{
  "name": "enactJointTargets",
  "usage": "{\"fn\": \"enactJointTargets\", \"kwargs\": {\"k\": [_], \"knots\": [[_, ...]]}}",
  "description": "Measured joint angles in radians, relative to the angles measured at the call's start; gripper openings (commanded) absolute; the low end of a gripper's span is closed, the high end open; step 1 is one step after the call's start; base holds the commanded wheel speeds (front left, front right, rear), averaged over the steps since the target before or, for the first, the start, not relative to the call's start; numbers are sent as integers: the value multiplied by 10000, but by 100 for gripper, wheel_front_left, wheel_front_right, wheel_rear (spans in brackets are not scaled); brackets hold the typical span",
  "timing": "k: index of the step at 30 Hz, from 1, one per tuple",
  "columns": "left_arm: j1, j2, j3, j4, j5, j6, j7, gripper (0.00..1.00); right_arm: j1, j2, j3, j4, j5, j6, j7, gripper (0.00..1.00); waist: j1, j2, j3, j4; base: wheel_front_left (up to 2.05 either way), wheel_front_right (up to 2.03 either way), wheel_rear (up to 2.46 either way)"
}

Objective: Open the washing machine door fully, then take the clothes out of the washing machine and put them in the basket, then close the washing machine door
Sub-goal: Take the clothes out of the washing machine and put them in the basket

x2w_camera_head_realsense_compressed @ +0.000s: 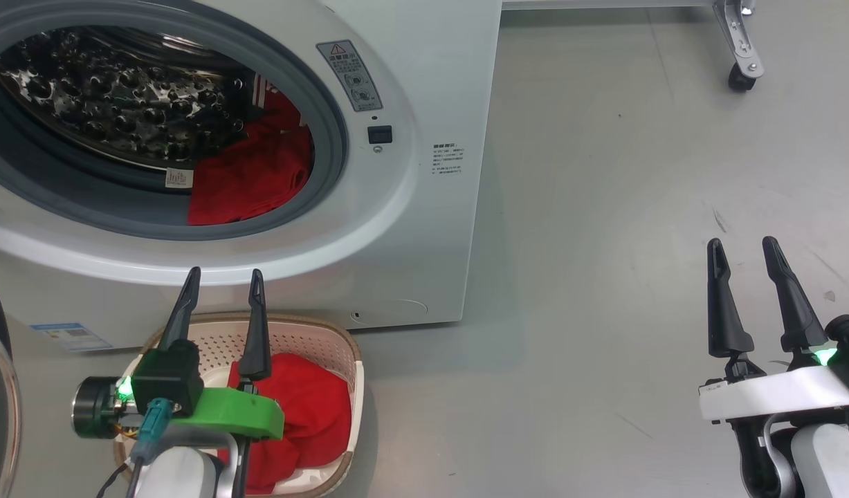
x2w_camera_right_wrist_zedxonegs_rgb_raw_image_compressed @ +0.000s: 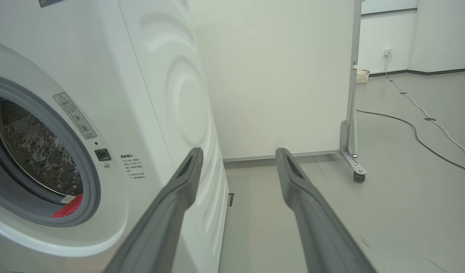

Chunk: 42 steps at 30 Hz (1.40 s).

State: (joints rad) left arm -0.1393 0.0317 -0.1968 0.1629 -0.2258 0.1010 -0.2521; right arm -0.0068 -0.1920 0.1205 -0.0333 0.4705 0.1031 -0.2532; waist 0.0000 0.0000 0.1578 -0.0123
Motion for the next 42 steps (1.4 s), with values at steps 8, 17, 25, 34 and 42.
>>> {"fn": "enactJointTargets", "kwargs": {"k": [8, 17, 25, 34, 42], "knots": [[15, 8, 10, -125, 75, 54, 0, 100, 121, -67, 54, -263, 0, 4, 2, 100, 0, 0, 416, -47, 0, 0, 0], [-107, 12, 313, -107, 50, 79, 21, 100, 120, -232, 100, -600, 6, 15, 13, 100, 0, 0, 1289, -156, 0, 0, 0], [-1489, 245, 1095, -31, -339, 81, 761, 100, -268, -353, 163, -790, 84, 96, 13, 100, 0, 0, 2389, -400, 0, 0, 0], [-3195, 456, 2056, 322, -1208, 96, 2098, 100, -750, -399, 207, -786, 267, 105, 13, 100, 0, 0, 3372, -810, 0, 0, 0], [-4484, 669, 2543, 961, -1632, 98, 3446, 100, -1091, -416, 280, -652, 410, 186, 12, 100, 0, 0, 4025, -1157, 0, 0, 0]]}}
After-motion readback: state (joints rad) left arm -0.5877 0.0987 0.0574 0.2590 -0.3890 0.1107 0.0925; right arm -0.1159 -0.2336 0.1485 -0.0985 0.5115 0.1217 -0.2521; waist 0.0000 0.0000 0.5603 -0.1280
